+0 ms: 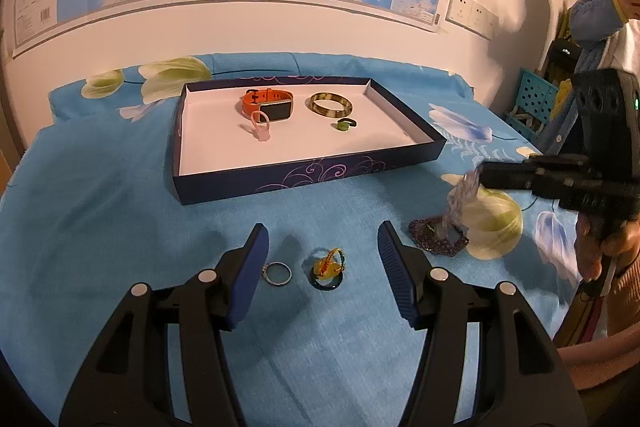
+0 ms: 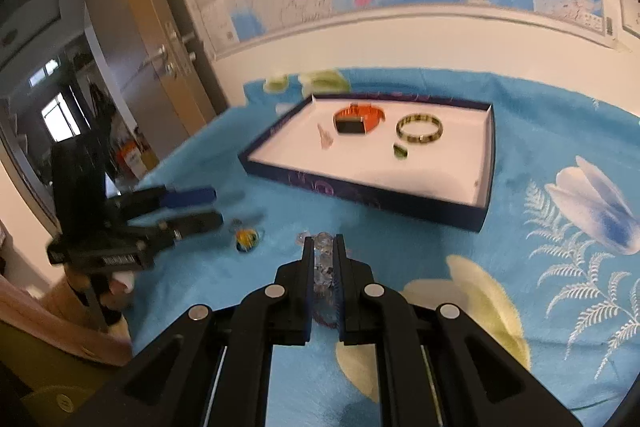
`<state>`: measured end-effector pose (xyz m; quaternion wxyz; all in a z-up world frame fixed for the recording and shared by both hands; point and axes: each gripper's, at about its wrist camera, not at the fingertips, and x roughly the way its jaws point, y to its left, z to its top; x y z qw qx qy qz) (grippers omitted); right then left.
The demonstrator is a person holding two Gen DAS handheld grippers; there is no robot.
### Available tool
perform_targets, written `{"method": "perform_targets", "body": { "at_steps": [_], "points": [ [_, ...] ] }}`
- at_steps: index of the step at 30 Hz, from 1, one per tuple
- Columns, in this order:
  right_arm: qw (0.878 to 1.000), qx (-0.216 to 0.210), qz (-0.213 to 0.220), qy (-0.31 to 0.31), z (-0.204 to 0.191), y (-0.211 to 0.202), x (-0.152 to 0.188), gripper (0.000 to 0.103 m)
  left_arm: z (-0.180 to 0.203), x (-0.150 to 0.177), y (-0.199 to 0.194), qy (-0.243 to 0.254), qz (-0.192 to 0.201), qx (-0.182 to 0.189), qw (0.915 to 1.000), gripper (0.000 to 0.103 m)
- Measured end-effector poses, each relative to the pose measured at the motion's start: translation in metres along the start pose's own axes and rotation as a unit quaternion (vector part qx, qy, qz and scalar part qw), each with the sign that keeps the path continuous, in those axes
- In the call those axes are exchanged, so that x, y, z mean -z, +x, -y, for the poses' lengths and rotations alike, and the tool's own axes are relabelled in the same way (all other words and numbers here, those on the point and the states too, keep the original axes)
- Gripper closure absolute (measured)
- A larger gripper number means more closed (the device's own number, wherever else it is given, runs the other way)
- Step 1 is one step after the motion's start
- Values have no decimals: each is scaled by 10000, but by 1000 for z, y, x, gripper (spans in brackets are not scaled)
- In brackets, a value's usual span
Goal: Organize jewelry
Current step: 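Grasp the purple beaded bracelet with the right tool and lift it, then grasp the yellow ring with the left tool while the right tool holds the purple bracelet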
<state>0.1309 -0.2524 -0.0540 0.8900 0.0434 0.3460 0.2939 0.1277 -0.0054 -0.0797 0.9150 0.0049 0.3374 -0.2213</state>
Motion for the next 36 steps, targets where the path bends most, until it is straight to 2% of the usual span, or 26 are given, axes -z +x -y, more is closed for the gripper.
{"method": "perform_targets", "body": {
  "at_steps": [8,12,23,29,31,34,36],
  "points": [
    [9988,-210,398,188,1,-17,-13,96,3,6,0,127,-91,49,9999,47],
    [9987,-39,477,176,4,-17,-17,96,6,12,1,225,-178,66,9996,47],
    [9985,356,197,369,27,10,-6,96,11,11,15,404,-385,83,9984,55],
    [9979,387,82,505,36,18,1,95,8,8,27,471,-598,56,9971,67],
    [9979,365,70,532,37,19,3,95,7,7,33,484,-731,109,9961,82],
    [9979,352,37,538,38,22,5,95,7,7,37,515,-817,118,9953,93],
    [9980,346,25,537,38,23,6,95,7,7,36,523,-789,118,9954,95]
  ]
}}
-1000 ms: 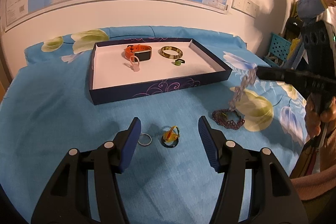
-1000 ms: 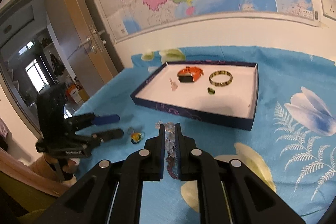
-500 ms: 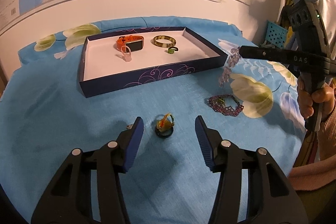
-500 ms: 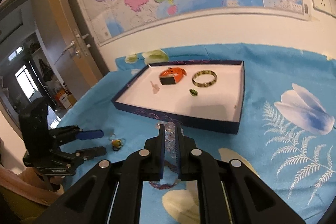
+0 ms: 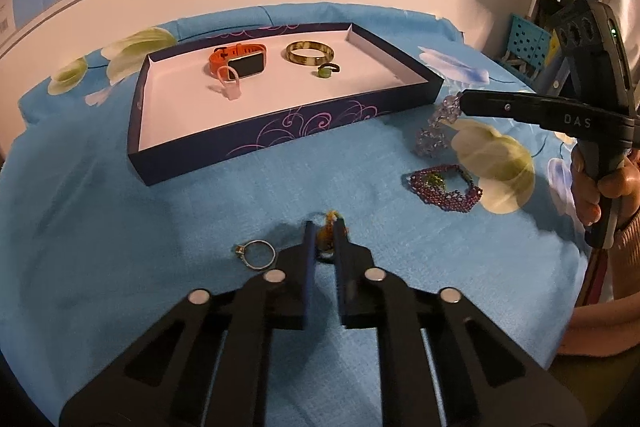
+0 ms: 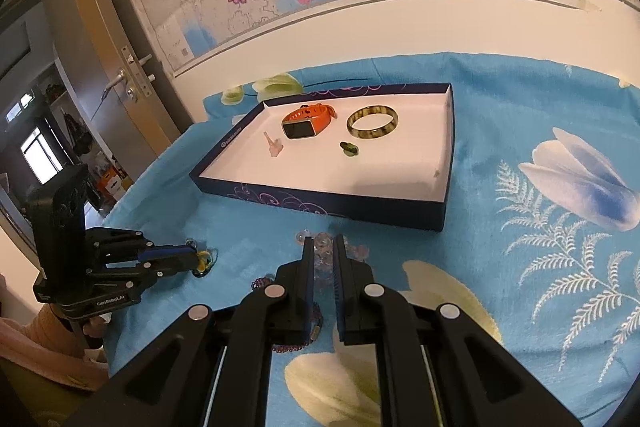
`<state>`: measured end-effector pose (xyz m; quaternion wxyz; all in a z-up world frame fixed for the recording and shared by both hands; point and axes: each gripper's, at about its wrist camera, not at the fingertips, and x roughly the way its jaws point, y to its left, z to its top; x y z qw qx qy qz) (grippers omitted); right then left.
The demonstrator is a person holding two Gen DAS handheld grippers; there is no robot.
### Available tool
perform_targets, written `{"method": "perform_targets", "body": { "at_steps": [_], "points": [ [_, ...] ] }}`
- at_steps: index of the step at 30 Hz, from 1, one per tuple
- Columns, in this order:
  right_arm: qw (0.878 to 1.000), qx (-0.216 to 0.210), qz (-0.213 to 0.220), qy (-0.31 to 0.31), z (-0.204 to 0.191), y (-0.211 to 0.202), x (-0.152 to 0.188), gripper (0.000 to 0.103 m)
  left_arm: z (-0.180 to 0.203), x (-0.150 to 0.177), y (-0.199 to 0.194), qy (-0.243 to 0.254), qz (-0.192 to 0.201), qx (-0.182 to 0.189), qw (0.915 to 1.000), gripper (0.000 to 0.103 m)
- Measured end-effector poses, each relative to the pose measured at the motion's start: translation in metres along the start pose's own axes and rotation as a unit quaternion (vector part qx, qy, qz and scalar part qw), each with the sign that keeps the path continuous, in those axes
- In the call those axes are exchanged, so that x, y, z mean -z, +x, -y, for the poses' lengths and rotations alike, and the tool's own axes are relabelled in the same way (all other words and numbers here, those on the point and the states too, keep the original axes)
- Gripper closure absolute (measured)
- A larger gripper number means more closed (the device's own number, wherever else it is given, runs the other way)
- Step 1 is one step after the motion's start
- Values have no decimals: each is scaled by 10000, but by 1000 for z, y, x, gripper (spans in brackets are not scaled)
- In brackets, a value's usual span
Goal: Organize jewelry
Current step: 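Grasp the yellow ring with the left tool while the right tool holds the purple bracelet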
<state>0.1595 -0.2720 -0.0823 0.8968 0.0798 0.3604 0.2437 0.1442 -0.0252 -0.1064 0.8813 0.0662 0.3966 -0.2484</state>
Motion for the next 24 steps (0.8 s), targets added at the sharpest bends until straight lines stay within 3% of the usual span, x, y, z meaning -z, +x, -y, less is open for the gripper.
{"method": "perform_targets", "body": {
  "at_steps": [3,4,24],
  "points": [
    [10000,-29,21,33,2,-1,0,95,-1,0,-4,-48,63,67,9999,95],
    [10000,-35,36,50,2,-2,-1,95,-3,0,-6,-110,94,144,9998,100],
    [9990,-262,366,66,-4,-21,-15,96,-24,-16,-25,-603,480,324,9965,100]
  ]
}}
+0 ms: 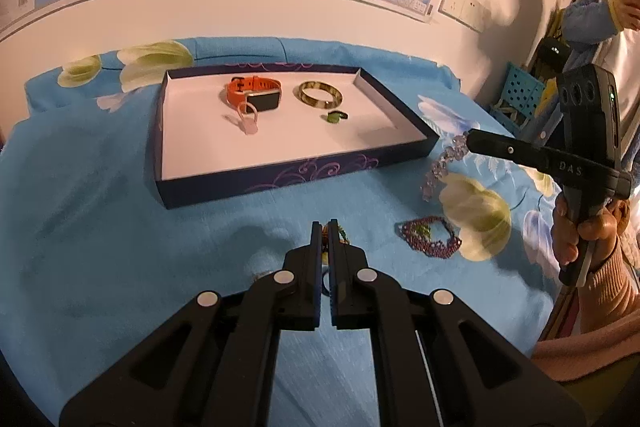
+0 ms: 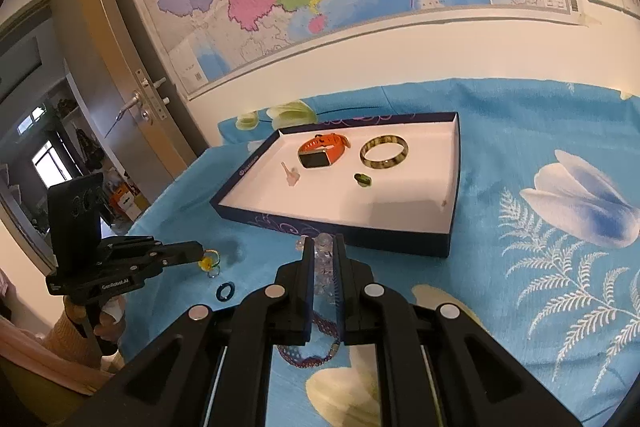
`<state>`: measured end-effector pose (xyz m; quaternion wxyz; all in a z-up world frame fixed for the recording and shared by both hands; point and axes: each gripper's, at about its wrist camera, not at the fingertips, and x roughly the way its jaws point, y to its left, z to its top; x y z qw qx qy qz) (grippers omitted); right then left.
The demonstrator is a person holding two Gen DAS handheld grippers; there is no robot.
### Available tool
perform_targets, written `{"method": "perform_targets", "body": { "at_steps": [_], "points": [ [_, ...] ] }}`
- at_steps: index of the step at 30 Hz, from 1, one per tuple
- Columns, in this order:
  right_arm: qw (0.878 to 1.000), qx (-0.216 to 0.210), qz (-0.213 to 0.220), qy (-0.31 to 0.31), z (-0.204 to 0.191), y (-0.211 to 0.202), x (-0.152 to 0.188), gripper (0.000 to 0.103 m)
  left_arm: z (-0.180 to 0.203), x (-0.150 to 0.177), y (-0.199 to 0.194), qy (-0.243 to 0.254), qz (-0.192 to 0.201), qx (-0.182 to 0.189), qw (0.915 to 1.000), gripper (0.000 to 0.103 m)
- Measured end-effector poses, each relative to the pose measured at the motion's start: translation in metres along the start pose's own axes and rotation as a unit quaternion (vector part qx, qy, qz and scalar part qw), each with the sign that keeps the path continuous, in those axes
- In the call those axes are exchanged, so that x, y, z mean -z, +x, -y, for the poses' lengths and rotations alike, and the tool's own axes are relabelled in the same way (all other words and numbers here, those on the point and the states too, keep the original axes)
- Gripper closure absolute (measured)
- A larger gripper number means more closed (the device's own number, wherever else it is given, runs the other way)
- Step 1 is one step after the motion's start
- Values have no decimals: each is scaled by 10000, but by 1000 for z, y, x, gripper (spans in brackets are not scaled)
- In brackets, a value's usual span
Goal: Organize jewelry
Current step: 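Grasp the yellow ring with the left tool while the right tool holds the purple bracelet, then carry the yellow ring into the box with the left tool while the right carries the bracelet there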
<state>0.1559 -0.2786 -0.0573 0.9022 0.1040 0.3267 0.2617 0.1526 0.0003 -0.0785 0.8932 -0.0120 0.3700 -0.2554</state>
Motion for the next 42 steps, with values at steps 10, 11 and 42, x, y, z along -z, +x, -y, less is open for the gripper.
{"method": "perform_targets", "body": {
  "at_steps": [10,11,42],
  "points": [
    [9999,-56,127,-21,-5,-4,-10,96,-3,-15,-6,-28,193,-30,9998,100],
    [9999,-54,138,-33,-5,-4,-12,96,-3,-17,-5,-18,206,-39,9998,100],
    [9987,-175,321,-344,-21,16,-60,96,-13,-63,4,112,460,-165,9987,100]
  ]
}}
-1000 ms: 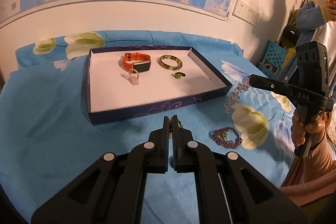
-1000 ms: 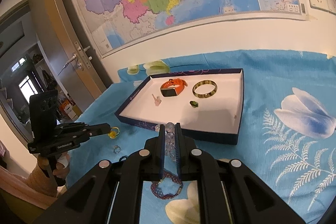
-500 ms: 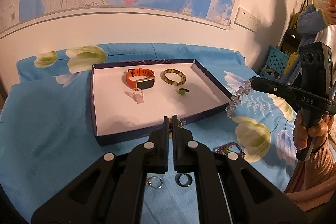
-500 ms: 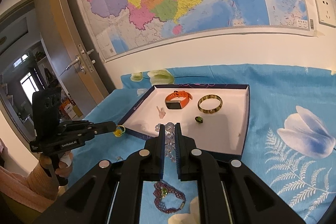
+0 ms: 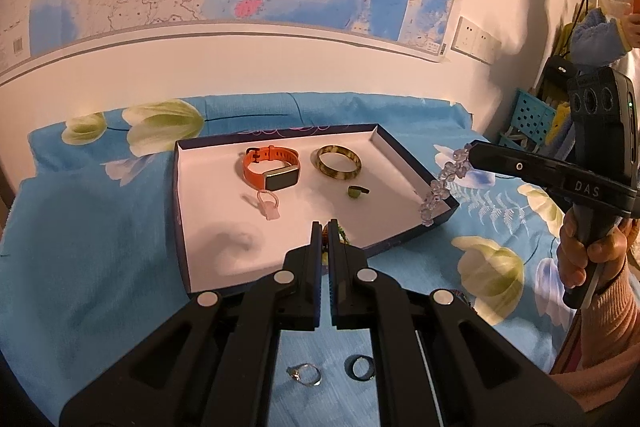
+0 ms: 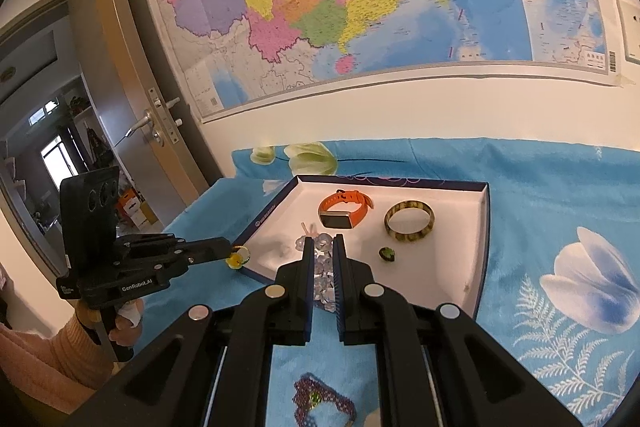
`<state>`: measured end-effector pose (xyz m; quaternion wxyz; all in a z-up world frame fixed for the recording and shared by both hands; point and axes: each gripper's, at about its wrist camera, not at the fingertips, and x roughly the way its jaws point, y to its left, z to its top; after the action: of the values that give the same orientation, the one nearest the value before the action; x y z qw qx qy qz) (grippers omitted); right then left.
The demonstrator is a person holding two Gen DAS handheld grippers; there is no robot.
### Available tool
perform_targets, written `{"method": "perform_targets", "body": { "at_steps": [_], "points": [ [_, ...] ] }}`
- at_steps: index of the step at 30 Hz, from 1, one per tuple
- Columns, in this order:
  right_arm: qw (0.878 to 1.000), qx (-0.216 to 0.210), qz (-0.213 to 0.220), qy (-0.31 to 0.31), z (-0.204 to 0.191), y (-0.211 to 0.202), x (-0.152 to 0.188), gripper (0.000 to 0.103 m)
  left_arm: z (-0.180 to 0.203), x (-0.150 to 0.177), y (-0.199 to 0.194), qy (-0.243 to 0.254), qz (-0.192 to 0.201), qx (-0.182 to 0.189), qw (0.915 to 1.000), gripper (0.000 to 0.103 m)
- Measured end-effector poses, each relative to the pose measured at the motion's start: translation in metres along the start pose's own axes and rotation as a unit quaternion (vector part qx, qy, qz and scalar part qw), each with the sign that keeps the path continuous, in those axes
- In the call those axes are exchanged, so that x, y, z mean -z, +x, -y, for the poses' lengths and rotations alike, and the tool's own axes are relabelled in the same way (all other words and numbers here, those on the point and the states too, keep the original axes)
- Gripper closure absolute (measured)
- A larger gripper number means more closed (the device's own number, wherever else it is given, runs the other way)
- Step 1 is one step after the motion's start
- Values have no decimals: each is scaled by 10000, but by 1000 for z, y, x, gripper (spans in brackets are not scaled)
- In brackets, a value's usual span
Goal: Organize jewelry
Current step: 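Carry the yellow ring into the box with the left tool while the right carries the bracelet there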
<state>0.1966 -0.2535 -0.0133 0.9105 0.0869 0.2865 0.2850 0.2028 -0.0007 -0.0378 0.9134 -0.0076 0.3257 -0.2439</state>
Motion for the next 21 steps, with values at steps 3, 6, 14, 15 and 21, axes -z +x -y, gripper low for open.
{"method": "perform_targets", "body": {
  "at_steps": [3,6,14,15,21],
  "points": [
    [10000,-10,2,32,1,4,-3,96,-3,-3,4,-23,-1,-7,10000,100],
    [10000,5,-17,20,1,9,-4,96,-4,-5,7,-36,-7,-18,10000,100],
    [9999,34,-108,68,7,22,-8,96,-6,-10,16,-41,-38,-55,10000,100],
    [9999,48,-119,68,7,24,-8,96,-7,-11,18,-41,-50,-58,10000,100],
    [9997,123,-201,97,11,36,-10,96,-7,-14,30,-26,-130,-78,9999,100]
  ]
}}
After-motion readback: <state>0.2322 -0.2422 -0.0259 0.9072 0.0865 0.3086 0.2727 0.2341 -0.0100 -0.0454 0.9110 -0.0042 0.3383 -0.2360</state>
